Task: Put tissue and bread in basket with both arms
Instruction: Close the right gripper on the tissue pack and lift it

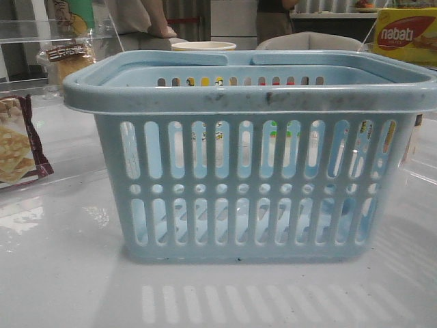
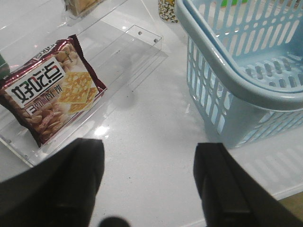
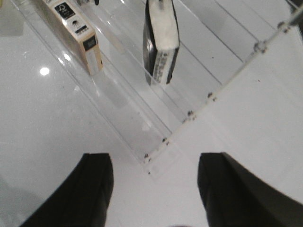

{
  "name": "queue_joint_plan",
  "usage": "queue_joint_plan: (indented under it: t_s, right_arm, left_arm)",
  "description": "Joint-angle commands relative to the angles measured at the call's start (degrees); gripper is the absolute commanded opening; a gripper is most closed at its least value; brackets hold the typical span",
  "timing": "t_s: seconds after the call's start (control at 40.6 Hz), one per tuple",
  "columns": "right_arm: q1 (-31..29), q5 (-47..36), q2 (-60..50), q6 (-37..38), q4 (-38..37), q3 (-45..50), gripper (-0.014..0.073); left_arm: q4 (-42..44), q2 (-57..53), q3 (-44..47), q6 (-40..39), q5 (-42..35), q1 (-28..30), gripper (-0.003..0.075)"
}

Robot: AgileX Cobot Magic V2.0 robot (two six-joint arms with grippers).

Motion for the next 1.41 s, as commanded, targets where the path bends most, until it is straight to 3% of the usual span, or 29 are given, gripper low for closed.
queue_joint_plan:
  t_s: [0.0,0.468,0.764,0.912,1.184,1.381]
  right_arm:
    - [-0.3,-4.8,3.4,0.1,-0.9,-5.3,0.0507]
    - [-0.3,-12.0,19.4,0.1,-7.3,-16.1,0.0494]
    - [-0.3,-14.8,23.6,0.1,-7.3,-17.5,0.0276]
    - [-0.3,-15.1,22.9,0.1,-7.3,-17.5,0.0204]
    - [1.2,-14.1,14.4,0.1,-2.6,-17.5,0.0202]
    - [7.1,-9.0,4.7,0.1,-0.2,-17.5,0.0202]
  left_arm:
    - [-0.7,0.5,-1.5,0.0,-4.0,-0.3,0.0473]
    - [-0.7,0.5,-1.5,0.0,-4.0,-0.3,0.0473]
    - [-0.7,0.5,-1.5,0.0,-4.0,-0.3,0.0473]
    - [-0.7,0.5,-1.5,0.0,-4.0,-0.3,0.0473]
    - [-0.7,0.5,-1.5,0.0,-4.0,-0.3,0.0473]
    - [-0.7,0.5,-1.5,0.0,-4.0,-0.3,0.0473]
